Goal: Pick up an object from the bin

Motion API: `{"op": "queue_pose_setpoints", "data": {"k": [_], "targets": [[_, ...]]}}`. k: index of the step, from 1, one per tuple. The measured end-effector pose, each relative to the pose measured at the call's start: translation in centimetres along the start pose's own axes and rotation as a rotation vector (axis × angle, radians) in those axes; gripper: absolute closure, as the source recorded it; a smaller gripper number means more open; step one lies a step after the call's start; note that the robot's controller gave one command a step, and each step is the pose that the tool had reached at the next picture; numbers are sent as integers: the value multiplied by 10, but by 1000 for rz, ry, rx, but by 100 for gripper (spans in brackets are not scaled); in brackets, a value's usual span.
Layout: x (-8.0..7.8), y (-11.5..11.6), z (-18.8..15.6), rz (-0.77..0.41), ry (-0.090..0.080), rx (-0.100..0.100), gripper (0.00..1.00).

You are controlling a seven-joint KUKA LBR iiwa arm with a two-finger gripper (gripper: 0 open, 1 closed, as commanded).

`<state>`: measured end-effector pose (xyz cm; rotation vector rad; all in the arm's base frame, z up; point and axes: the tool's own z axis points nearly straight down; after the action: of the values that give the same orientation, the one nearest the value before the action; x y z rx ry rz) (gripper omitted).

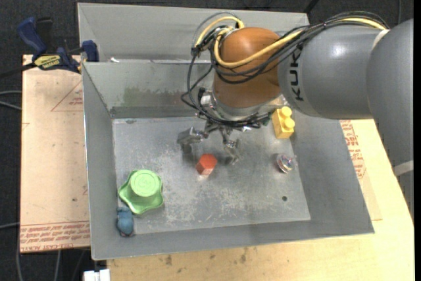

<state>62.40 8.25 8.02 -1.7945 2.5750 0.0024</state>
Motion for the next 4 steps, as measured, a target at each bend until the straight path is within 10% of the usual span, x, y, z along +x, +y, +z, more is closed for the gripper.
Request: {"op": "queue_pose_setpoints", "data": {"k": [1,2,3,4], "targets": [[-19,23,10,21,0,-2,0],[-18,21,9,26,0,0,100],[-26,30,-127,97,-5,8,100],[-65,27,-78,-234,0,-2,100]]}}
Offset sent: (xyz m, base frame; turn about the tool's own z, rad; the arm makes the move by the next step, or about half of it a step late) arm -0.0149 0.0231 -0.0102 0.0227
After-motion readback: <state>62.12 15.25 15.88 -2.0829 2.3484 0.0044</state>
